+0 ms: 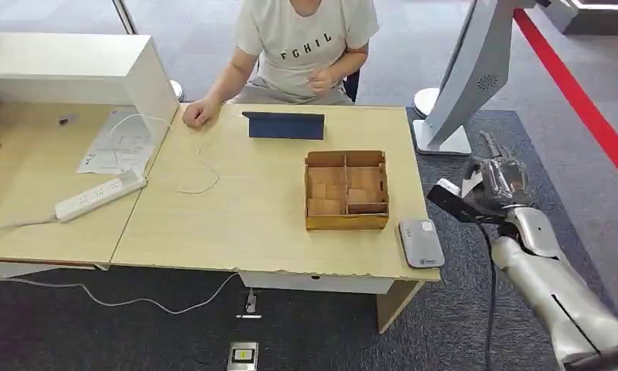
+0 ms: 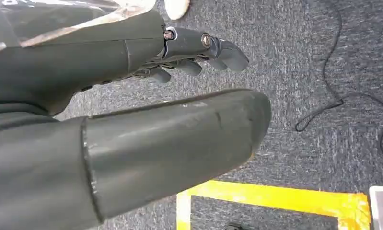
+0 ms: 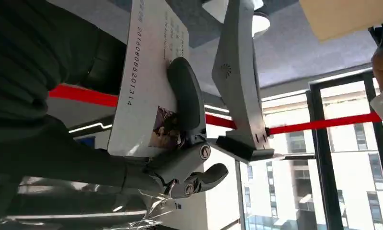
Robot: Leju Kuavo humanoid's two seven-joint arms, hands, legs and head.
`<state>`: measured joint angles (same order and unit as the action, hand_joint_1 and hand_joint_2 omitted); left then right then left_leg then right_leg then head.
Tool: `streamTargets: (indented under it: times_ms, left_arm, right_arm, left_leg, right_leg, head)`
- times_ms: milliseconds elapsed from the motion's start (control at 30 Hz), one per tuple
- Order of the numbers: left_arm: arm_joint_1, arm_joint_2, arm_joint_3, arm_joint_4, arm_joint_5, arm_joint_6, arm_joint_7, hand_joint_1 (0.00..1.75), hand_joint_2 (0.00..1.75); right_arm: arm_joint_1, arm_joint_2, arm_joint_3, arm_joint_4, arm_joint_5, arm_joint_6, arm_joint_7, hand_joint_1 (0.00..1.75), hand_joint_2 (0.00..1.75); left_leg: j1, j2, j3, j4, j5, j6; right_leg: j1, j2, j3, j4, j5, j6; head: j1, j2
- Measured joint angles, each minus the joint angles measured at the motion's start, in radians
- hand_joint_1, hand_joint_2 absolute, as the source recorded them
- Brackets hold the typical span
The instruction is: Pass the card to the sensor for recognition and then transmit it.
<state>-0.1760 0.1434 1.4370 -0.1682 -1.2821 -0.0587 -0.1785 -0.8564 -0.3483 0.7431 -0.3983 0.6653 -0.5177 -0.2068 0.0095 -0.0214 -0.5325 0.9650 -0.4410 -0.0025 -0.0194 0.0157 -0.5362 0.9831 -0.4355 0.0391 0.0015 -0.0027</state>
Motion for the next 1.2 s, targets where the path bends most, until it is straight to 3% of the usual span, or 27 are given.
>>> streamTargets:
  times_ms: [467, 933, 1200]
  left_arm:
    - [0.0, 0.0, 0.0, 0.0, -0.001, 0.01, -0.006, 0.0, 0.0]
    - [0.0, 0.0, 0.001, 0.0, -0.006, 0.019, -0.001, 0.0, 0.0]
    - [-0.001, 0.0, 0.002, 0.0, -0.01, 0.023, -0.001, 0.0, 0.0]
  right_arm:
    - [0.093, 0.005, -0.017, -0.006, 0.01, -0.014, -0.052, 1.75, 1.75]
    - [0.106, 0.056, -0.007, -0.055, 0.071, -0.024, -0.06, 1.75, 1.75]
    - [0.122, 0.058, -0.002, -0.055, 0.056, -0.011, -0.048, 1.75, 1.75]
  left_leg:
    - [0.0, 0.0, 0.0, 0.0, 0.0, 0.0]
    - [0.0, 0.0, 0.0, 0.0, 0.0, 0.0]
    - [0.0, 0.001, 0.0, 0.0, 0.0, 0.0]
  right_leg:
    - [0.0, 0.0, 0.0, 0.0, 0.0, 0.0]
    - [0.0, 0.0, 0.0, 0.0, 0.0, 0.0]
    - [0.0, 0.0, 0.0, 0.0, 0.0, 0.0]
  head:
    - [0.0, 0.0]
    - [0.0, 0.0]
    - [0.0, 0.0]
